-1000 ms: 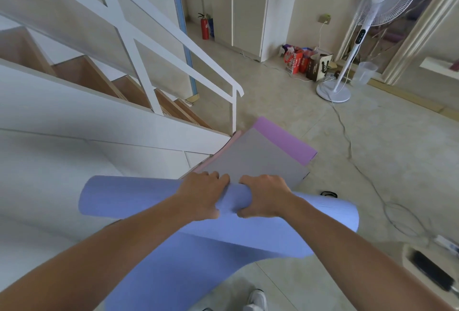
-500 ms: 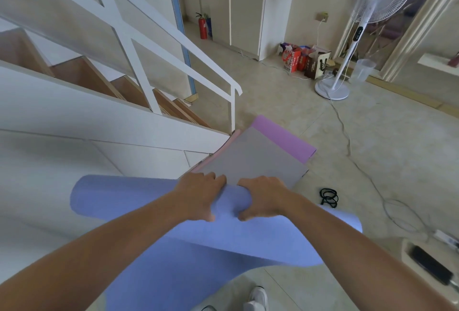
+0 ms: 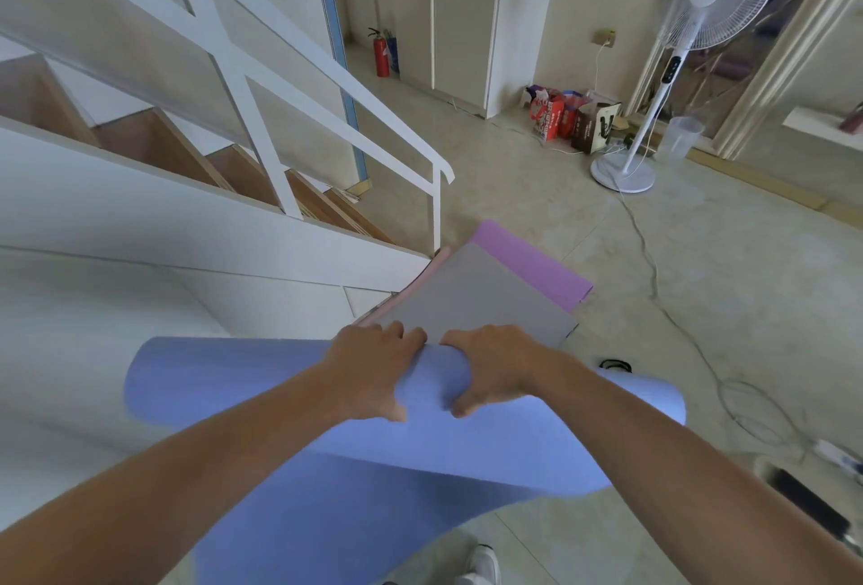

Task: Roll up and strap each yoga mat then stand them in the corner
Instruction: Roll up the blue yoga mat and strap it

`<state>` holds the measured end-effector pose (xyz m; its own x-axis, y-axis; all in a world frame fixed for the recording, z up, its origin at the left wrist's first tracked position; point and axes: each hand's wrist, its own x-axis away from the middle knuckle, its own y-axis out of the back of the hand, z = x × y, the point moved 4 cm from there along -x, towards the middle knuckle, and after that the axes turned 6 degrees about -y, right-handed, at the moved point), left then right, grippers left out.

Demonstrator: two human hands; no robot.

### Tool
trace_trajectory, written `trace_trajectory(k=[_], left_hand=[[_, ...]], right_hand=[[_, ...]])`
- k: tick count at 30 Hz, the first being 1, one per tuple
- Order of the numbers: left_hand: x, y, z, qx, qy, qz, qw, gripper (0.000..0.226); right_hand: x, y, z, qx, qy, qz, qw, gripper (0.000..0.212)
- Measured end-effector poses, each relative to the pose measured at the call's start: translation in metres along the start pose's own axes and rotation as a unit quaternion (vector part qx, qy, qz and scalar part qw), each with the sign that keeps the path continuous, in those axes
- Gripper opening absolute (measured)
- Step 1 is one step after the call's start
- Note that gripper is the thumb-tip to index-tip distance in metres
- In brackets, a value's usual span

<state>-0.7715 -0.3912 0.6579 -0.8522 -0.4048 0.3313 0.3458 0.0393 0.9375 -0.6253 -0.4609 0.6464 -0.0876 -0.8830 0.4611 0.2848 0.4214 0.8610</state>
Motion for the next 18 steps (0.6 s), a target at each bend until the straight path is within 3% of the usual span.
trace_trajectory(k=[2,5,9,13,18], left_hand=[[-0.003,0.002,0.009,0.024,0.026,-0.012,0.999,0.063],[-0.003,0.003,0.035,0.157,0.055,0.061,0.984,0.063],[0.006,0.005,0.047,0.271,0.066,0.143,0.95,0.067],[0.01,0.006,0.036,0.143,0.045,0.096,0.984,0.07],[0.009,0.005,0.03,0.0,0.058,0.006,0.998,0.078]], right_hand=[[0.001,0.0,0.003,0.027,0.017,-0.051,0.998,0.08],[0.003,-0.013,0.007,0.129,0.027,-0.126,0.983,0.108],[-0.003,-0.009,0.012,0.114,0.027,-0.141,0.983,0.084],[-0.015,0.005,0.013,0.082,0.025,-0.076,0.993,0.06],[-0.023,0.013,0.015,0.03,0.024,-0.031,0.999,0.047]])
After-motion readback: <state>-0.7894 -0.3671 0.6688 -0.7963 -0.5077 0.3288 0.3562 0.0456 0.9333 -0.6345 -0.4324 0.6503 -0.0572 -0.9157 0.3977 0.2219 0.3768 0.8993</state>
